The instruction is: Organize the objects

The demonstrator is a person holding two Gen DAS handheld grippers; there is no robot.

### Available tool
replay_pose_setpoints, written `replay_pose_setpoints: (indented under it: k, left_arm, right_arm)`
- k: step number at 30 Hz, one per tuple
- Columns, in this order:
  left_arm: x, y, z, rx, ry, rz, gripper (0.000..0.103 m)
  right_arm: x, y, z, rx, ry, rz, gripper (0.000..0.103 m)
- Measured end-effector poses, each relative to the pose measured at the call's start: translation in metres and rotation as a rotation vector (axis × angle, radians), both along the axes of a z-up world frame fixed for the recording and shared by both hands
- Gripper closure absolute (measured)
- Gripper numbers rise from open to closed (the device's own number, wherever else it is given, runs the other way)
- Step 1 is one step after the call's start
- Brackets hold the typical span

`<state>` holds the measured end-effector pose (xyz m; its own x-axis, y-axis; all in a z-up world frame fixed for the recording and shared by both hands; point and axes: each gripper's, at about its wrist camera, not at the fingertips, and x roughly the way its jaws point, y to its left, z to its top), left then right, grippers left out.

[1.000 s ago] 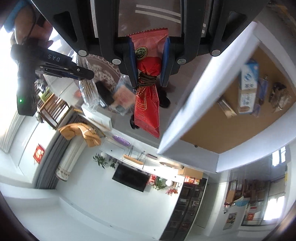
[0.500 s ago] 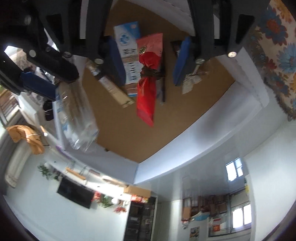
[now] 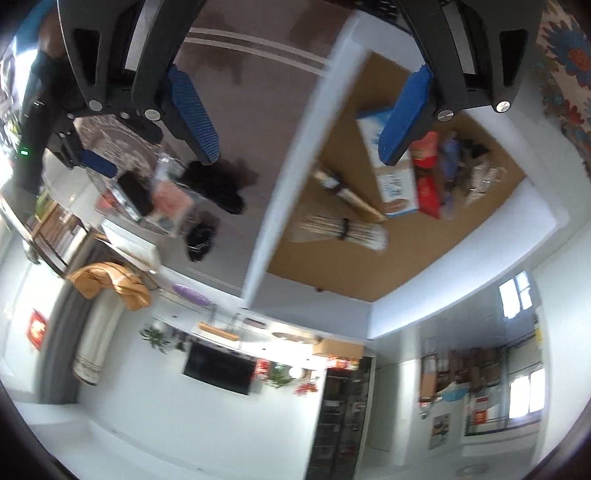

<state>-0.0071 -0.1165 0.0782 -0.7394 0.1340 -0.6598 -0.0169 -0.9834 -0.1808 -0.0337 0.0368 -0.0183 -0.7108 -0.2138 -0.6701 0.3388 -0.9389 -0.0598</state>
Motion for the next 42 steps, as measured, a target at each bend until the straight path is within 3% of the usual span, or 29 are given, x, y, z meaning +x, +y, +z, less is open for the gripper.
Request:
replay_pose_setpoints:
  k: [2,6,12,16,20,26,42]
  left_arm:
    - [-0.003,0.04,-0.004,0.007,-0.01,-0.1,0.001]
    - [-0.01,0.116,-0.031,-0.059,-0.079,-0.231,0.001]
    - [-0.023,0.184,-0.078,-0.175,-0.194,-0.271,0.001]
    - [-0.017,0.189,-0.098,-0.256,-0.204,-0.248,0.001]
    - [-0.025,0.176,-0.109,-0.191,-0.259,-0.209,0.001]
    - [-0.026,0.166,-0.114,-0.209,-0.258,-0.155,0.0]
    - [-0.027,0.166,-0.112,-0.209,-0.255,-0.157,0.0]
  right_arm:
    - [0.006,0.052,-0.018,0.043,-0.043,-0.107,0.002]
    - [0.026,0.141,-0.048,0.048,-0.132,-0.294,0.002]
    - [0.053,0.192,-0.066,-0.003,-0.175,-0.419,0.002]
    - [0.052,0.187,-0.072,-0.016,-0.219,-0.438,0.0]
    - [0.052,0.184,-0.073,-0.018,-0.22,-0.456,0.0]
    - [0.052,0.185,-0.074,-0.018,-0.22,-0.456,0.0]
    - [0.051,0.185,-0.074,-0.018,-0.22,-0.456,0.0]
